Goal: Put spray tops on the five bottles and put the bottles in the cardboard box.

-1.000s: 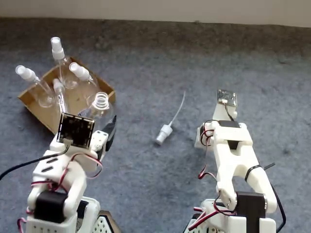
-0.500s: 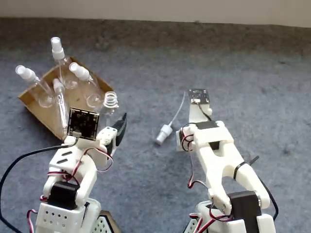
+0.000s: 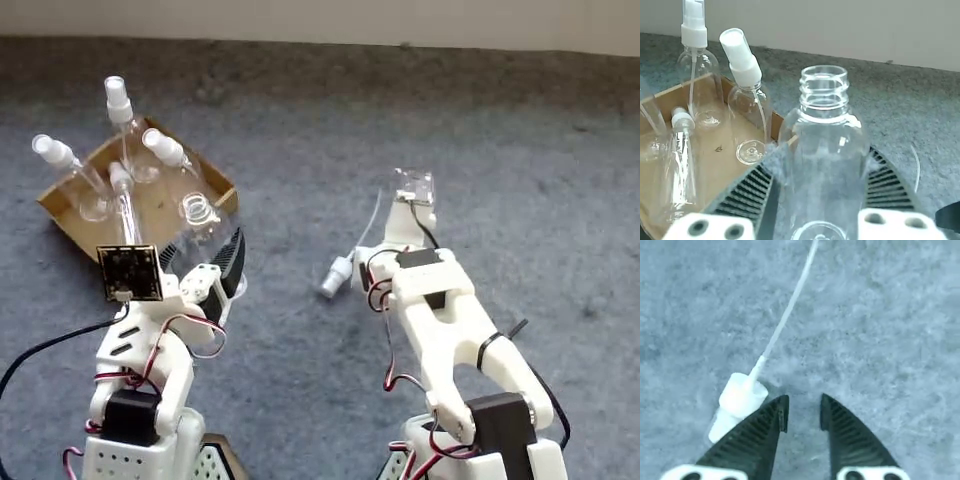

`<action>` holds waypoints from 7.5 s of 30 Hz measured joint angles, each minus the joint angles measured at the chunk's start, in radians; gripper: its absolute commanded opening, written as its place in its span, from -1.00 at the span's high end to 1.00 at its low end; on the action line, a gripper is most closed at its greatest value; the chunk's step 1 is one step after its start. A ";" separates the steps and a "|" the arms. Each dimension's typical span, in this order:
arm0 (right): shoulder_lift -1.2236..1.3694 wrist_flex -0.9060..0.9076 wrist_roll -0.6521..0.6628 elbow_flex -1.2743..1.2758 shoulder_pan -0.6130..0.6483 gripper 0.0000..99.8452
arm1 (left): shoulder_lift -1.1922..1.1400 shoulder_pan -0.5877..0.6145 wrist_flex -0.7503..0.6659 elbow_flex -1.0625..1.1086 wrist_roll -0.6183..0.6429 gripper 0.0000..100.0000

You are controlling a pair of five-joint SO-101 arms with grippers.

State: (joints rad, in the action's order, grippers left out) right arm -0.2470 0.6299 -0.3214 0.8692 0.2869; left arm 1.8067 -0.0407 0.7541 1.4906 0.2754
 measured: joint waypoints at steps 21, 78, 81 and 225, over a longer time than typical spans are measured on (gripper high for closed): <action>0.209 -0.008 -0.253 -0.219 0.161 0.58 | 0.000 0.000 0.000 0.038 0.005 0.88; 0.031 0.325 1.468 -0.167 -0.206 0.65 | 0.000 0.000 0.000 0.075 0.005 0.88; 0.031 0.325 1.471 -0.167 -0.207 0.52 | 0.000 0.000 0.000 0.075 0.005 0.88; -0.046 0.365 -0.519 -0.330 -0.227 0.64 | 0.000 -0.133 -0.158 0.183 -0.078 0.89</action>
State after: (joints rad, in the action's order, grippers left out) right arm -0.2931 0.9950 -0.8401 0.5393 0.0598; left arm 1.8067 -0.1741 0.5961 1.6732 0.1972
